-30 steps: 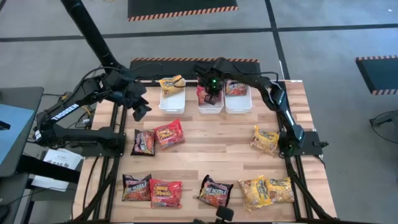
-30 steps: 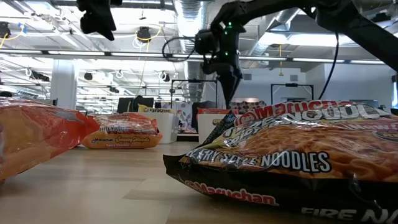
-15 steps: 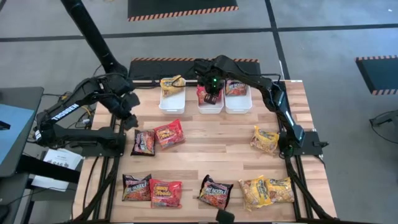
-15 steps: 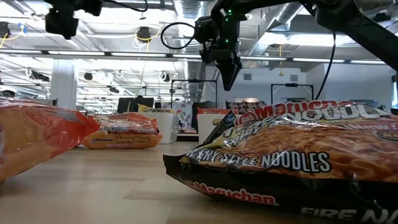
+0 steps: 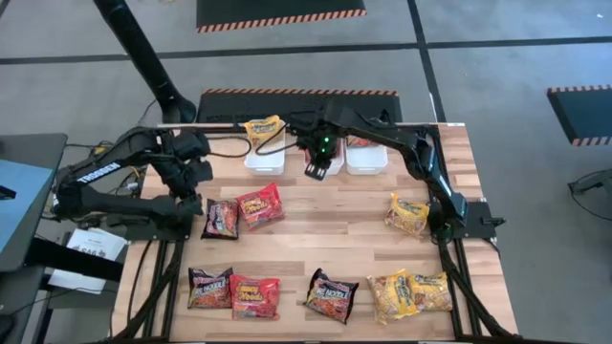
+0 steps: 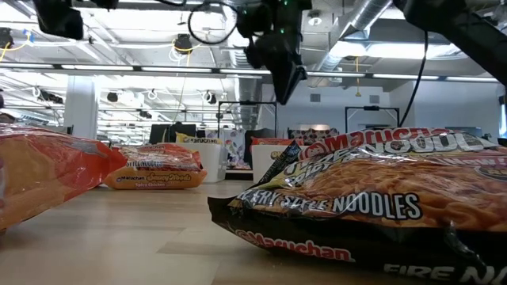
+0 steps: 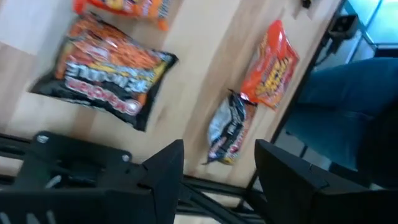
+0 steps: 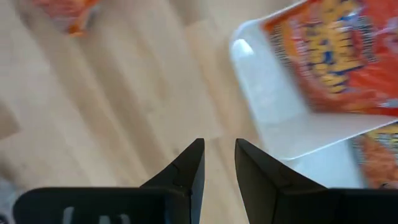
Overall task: Sort Maruchan noodles
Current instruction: Put the black noodle pack into the right white bin
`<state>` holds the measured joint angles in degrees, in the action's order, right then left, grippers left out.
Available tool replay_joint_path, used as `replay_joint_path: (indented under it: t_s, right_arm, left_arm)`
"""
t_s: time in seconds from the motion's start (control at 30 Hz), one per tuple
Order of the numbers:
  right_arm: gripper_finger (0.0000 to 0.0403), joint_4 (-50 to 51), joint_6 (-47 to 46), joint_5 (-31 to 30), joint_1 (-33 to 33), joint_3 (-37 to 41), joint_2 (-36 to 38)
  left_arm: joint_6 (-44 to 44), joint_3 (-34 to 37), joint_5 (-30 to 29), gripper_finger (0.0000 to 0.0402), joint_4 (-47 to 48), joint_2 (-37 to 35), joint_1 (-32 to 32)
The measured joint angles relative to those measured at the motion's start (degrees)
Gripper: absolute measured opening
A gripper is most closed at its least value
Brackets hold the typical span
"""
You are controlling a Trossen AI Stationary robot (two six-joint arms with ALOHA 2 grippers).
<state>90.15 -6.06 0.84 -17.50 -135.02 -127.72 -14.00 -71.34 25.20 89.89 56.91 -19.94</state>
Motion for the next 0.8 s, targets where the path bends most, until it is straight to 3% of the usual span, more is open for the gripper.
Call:
replay_joint_path:
  t_s: [0.27,0.47,0.8]
  right_arm:
    - [0.0113,-0.22,-6.14,3.41,8.02,0.29,3.33]
    - [0.0113,-0.15,-11.89,3.39,13.14,0.3,6.29]
    - [0.0113,-0.17,-17.53,3.25,19.5,0.3,7.65]
  left_arm:
    - [-7.9,8.81,0.05,0.0183,-0.71,-6.81,9.47]
    - [-15.69,16.8,0.02,0.0183,-8.26,-11.7,14.34]
    - [-26.86,25.86,0.97,0.0183,-23.01,-12.33,23.59]
